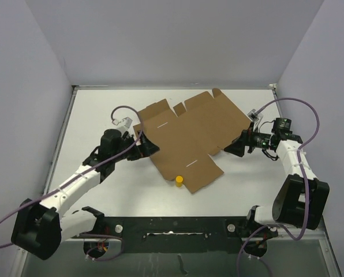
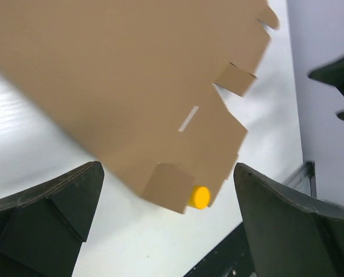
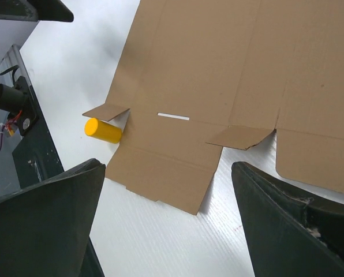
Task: Fold the paper box
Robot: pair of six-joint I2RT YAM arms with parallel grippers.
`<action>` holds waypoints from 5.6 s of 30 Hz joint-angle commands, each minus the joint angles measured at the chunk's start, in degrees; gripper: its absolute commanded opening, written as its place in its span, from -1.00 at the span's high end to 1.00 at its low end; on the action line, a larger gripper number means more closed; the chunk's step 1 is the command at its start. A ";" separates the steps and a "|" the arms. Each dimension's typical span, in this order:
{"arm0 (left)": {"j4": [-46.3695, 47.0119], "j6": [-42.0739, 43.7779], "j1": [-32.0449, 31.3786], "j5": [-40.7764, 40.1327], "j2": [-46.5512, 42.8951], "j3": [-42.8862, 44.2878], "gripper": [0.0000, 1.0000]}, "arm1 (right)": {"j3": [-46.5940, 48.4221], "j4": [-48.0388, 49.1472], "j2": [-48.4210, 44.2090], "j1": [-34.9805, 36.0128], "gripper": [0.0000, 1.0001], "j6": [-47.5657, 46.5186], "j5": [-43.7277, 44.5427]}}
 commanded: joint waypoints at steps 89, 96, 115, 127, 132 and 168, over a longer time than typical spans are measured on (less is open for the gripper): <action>25.77 -36.44 -7.26 -15.31 -0.27 -7.13 1.00 | -2.49 27.33 26.83 -11.42 -0.31 49.44 18.23; 23.52 -37.88 -9.44 -15.51 -4.17 -10.13 1.00 | -2.54 32.07 29.44 -11.50 0.13 53.58 17.26; 25.73 -23.15 -7.99 -5.60 1.81 -12.03 0.79 | -2.67 40.95 7.57 -14.87 1.00 53.55 18.46; 12.85 -11.01 -1.18 7.68 3.52 -4.74 -0.13 | 10.45 27.48 3.42 -8.75 1.00 29.76 32.30; 7.73 -2.35 5.14 11.68 0.15 -1.95 -0.39 | 10.29 25.45 0.41 -6.88 1.00 19.76 29.10; 5.15 15.16 8.63 12.52 21.10 25.28 -0.73 | 14.20 29.63 2.07 -6.96 1.00 11.57 11.54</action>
